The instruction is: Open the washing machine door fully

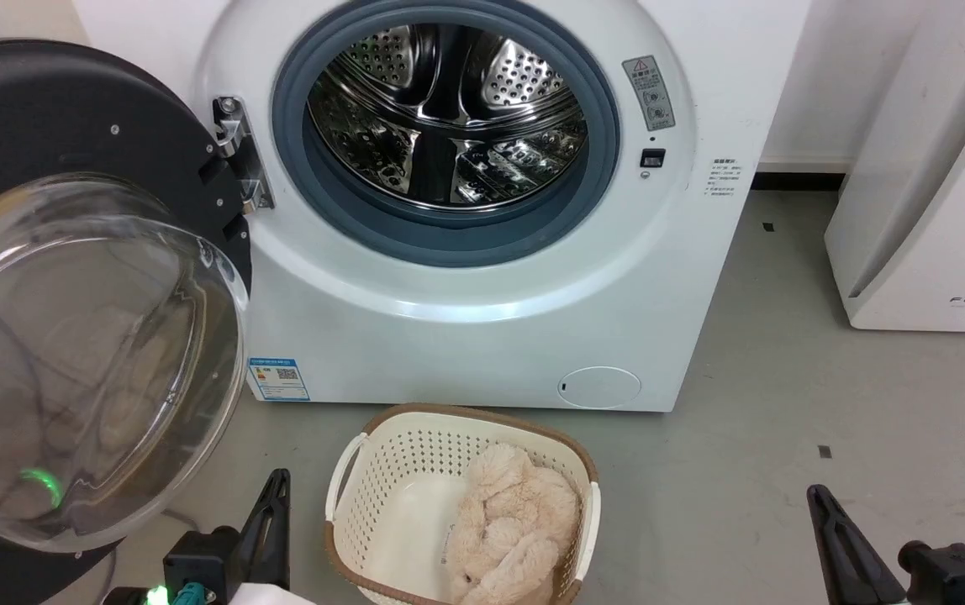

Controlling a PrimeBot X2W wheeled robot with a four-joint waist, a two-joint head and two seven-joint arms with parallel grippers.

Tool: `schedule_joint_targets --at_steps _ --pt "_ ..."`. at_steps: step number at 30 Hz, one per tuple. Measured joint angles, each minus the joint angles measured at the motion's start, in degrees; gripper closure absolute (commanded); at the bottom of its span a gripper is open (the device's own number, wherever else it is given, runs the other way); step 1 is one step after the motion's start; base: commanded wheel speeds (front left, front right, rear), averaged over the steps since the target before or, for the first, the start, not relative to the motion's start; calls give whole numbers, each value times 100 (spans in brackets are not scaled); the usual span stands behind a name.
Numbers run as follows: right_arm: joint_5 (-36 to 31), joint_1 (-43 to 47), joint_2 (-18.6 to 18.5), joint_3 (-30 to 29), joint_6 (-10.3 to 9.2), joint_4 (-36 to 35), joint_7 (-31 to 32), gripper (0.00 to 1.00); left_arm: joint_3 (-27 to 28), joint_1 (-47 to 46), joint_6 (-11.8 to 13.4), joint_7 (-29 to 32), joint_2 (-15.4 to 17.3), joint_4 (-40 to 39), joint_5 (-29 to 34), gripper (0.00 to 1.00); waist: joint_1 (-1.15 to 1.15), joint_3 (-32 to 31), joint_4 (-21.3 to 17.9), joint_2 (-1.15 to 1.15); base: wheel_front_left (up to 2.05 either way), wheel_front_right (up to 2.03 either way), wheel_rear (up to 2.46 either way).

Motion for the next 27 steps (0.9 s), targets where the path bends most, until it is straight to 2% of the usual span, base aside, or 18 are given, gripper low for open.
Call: schedule_joint_targets --at_steps 27 --pt "-68 -137 0 60 0 44 78 100 107 -9 -14 203 -58 -165 147 100 0 13 -61 0 0 0 0"
